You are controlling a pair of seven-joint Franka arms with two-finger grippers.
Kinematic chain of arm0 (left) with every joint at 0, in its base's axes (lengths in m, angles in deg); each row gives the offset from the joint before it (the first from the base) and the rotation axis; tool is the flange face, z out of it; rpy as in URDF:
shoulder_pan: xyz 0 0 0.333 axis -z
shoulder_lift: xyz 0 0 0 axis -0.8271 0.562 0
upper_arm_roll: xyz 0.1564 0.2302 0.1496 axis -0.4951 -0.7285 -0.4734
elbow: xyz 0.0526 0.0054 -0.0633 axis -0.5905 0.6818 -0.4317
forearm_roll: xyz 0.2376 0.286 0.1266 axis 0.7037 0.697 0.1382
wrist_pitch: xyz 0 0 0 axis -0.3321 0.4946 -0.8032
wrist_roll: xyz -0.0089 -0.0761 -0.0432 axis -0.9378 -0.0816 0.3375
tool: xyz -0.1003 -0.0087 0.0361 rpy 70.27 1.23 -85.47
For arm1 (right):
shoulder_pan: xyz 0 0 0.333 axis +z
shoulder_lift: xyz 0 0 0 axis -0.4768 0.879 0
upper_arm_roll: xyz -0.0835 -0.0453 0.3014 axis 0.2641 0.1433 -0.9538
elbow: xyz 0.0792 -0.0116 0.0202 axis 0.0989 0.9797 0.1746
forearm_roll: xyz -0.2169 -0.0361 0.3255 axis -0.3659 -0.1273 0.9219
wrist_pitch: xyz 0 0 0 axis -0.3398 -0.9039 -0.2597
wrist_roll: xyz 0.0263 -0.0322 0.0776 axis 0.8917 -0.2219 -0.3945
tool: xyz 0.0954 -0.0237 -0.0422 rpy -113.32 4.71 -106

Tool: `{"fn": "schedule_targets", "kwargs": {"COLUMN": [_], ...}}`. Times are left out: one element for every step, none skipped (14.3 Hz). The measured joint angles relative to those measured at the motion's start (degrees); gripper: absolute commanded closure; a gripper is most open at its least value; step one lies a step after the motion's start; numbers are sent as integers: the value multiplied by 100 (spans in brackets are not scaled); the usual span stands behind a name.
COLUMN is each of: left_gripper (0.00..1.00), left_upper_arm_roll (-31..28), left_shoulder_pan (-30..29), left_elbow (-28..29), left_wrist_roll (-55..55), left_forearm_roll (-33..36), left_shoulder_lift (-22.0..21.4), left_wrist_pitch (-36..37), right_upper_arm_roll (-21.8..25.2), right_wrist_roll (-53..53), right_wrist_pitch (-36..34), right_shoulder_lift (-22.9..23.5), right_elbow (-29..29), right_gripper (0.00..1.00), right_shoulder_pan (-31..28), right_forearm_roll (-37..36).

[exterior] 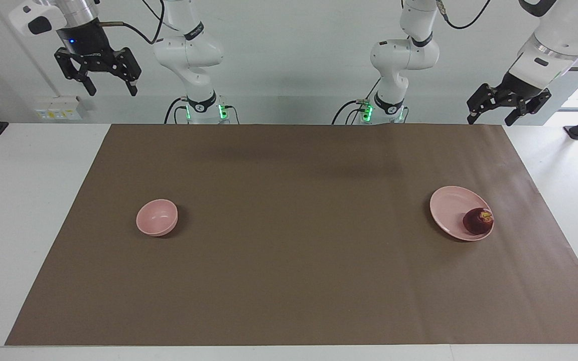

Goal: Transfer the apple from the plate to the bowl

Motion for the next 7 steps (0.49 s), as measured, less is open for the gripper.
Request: {"fn": "schedule_targets", "kwargs": {"left_gripper": [0,0,0,0,0,0,0], "left_upper_arm_roll": [0,-1,-2,-2,-2,-1,0], "left_shoulder_pan": [-18,-28,-30,-30,-30,-30,-30], "left_elbow": [3,14,30,39,42,42,42], "left_wrist_roll": [0,0,0,0,0,0,0], "left_forearm_roll": [0,0,0,0,0,0,0], "left_shoulder_lift": [-1,-4,-9,-10,-10,-10,-10], "left_wrist_pitch": [10,29,40,45,46,48,51], "right_upper_arm_roll": [0,0,0,0,0,0,0], "right_wrist_roll": [0,0,0,0,0,0,0], "right_wrist_pitch": [0,0,0,0,0,0,0], "right_shoulder_lift": [0,0,0,0,0,0,0], "right_elbow": [0,0,0,0,0,0,0], "right_gripper": [0,0,0,0,0,0,0], "right_shoulder_pan": [0,0,0,0,0,0,0], "right_forearm_roll": [0,0,0,0,0,0,0]}}
